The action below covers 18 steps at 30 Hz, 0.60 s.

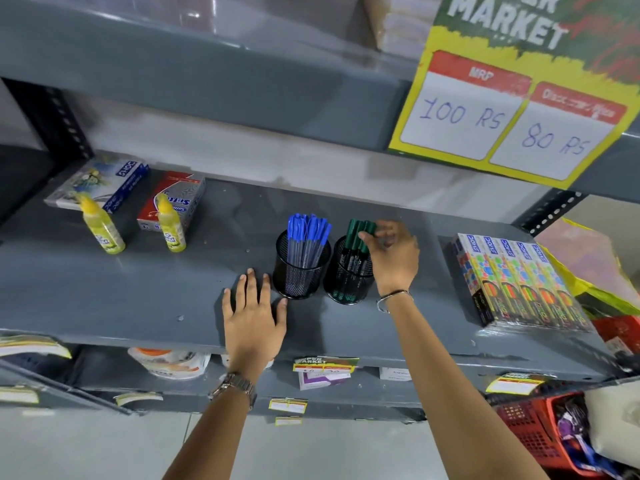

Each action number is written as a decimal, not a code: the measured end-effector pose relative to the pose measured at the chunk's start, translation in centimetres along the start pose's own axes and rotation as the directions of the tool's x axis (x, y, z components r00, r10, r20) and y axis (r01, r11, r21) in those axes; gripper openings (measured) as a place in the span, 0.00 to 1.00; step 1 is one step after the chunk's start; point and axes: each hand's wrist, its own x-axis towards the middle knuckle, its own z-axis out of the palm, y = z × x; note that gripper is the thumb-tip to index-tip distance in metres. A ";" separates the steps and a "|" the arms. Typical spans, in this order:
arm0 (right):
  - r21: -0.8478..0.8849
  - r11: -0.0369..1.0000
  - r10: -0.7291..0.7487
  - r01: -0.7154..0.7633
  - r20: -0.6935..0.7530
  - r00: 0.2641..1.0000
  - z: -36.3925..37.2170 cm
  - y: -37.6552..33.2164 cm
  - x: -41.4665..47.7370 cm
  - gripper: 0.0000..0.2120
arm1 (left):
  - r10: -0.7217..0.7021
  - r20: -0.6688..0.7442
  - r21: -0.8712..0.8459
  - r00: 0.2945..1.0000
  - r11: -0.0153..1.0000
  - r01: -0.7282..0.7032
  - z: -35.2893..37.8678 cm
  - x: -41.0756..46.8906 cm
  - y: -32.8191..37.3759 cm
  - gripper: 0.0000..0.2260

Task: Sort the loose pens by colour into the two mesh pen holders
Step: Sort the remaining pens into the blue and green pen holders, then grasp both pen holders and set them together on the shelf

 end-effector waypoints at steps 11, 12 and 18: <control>0.038 0.999 -0.005 0.008 -0.084 0.996 -0.3 0.6 -1.0 0.20 | 0.015 0.021 -0.022 1.000 1.000 -0.014 0.1 0.1 -0.2 0.28; 0.081 0.997 0.006 0.001 -0.085 0.996 -0.6 0.8 -1.5 0.22 | 0.015 0.033 -0.037 0.999 0.999 -0.014 -0.1 0.1 -0.2 0.28; 0.071 0.992 0.087 -0.102 0.189 0.978 -1.6 3.3 -3.7 0.40 | 0.026 0.071 -0.555 0.997 0.831 0.018 -2.9 0.7 0.1 0.39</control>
